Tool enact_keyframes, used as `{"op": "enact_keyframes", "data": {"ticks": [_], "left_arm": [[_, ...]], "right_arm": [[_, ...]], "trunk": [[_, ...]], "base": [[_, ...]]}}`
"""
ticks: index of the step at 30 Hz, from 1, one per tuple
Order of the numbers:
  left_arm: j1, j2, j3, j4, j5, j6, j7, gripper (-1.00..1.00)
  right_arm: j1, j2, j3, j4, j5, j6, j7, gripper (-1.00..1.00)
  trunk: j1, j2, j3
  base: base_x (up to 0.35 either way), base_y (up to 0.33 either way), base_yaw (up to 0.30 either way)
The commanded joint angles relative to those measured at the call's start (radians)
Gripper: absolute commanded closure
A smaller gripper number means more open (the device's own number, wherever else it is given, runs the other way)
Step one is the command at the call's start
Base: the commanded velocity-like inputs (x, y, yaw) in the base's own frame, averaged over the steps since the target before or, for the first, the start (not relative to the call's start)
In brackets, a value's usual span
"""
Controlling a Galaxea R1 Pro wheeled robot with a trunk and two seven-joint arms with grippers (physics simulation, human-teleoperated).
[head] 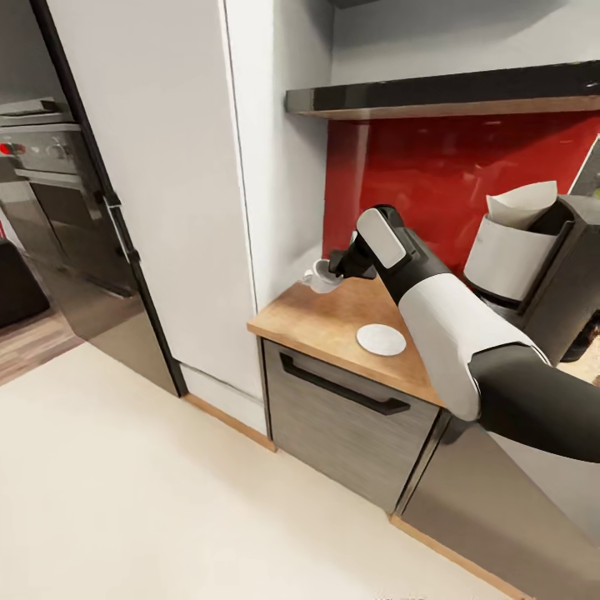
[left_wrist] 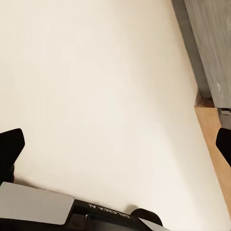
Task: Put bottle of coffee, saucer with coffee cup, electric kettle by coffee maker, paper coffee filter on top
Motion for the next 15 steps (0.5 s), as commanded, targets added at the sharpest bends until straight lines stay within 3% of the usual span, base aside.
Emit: {"op": "enact_keyframes", "data": {"ticks": [1, 15], "left_arm": [[0.0, 0.0, -0.003, 0.001, 0.005, -0.005, -0.003, -1.0], [0.0, 0.0, -0.003, 0.001, 0.005, -0.005, -0.003, -1.0]], "right_arm": [[-0.001, 0.0, 0.005, 0.0, -0.011, 0.0, -0.009, 1.0], [-0.001, 0.0, 0.005, 0.008, -0.01, 0.0, -0.009, 1.0]], "trunk": [[0.0, -0.001, -0.001], [0.0, -0.001, -0.001]], "base": [[0.013, 0.014, -0.259], [0.003, 0.005, -0.264]]}}
